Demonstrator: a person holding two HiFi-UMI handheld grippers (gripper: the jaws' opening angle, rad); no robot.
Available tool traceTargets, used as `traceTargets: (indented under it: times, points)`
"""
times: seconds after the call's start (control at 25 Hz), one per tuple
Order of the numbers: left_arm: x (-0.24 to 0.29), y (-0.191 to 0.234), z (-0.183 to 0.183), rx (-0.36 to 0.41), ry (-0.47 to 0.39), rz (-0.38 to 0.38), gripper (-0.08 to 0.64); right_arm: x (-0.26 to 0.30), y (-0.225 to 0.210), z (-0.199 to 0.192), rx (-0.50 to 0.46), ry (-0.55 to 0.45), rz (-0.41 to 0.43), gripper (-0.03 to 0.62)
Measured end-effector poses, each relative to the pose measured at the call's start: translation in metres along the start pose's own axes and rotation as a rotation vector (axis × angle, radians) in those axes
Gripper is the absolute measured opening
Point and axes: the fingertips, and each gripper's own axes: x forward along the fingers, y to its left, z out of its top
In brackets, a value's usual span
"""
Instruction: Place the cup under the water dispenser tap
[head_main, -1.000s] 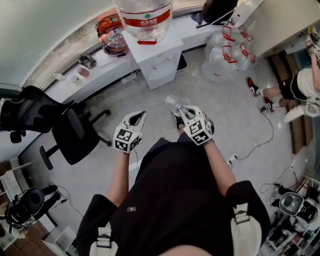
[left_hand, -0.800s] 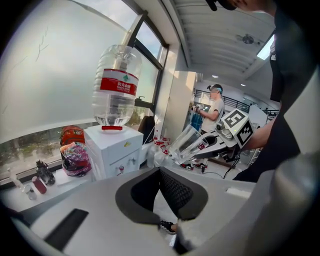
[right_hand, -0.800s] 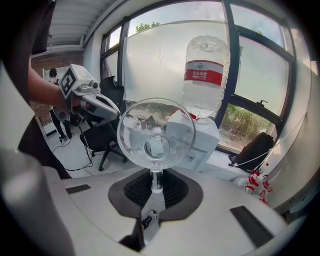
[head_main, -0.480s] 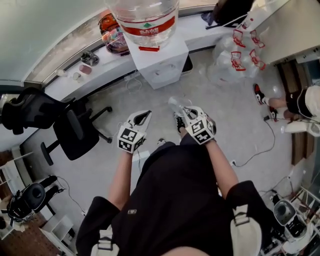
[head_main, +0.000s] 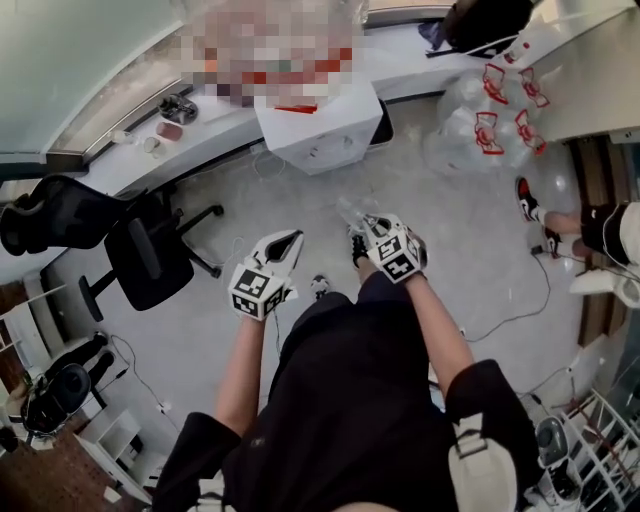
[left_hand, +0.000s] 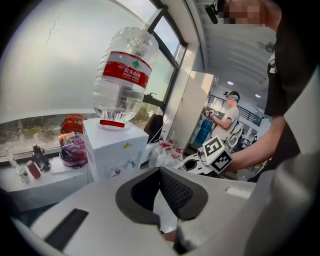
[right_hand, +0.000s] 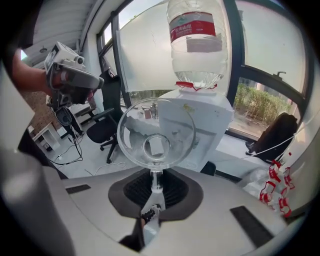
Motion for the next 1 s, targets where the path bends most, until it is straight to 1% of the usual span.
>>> traceTargets:
  times: [0.16,0.4,0.6,0.76,1.0]
  points:
    - [0.012,-0.004,-0.001,-0.031,0.017,0.006,-0.002,0.026,-0.021,-0.015,0.014,0.028,0.009,0.014]
    - [0.037,-0.012,-0.006,-0.064,0.048,0.002,-0.002,0.075,-0.047,-0.051,0.058,0.091,0.028,0.014]
    - [0.063,-0.015,-0.007,-0.073,0.062,-0.007,-0.002,0.102,-0.067,-0.073,0.082,0.124,0.03,0.014]
    - [0.074,-0.01,-0.017,-0.054,0.084,0.002,-0.002,0.122,-0.073,-0.083,0.095,0.14,0.04,0.014]
    - [0.083,-0.009,-0.037,-0.006,0.165,-0.003,-0.002,0.157,-0.085,-0.097,0.125,0.181,0.031,0.014]
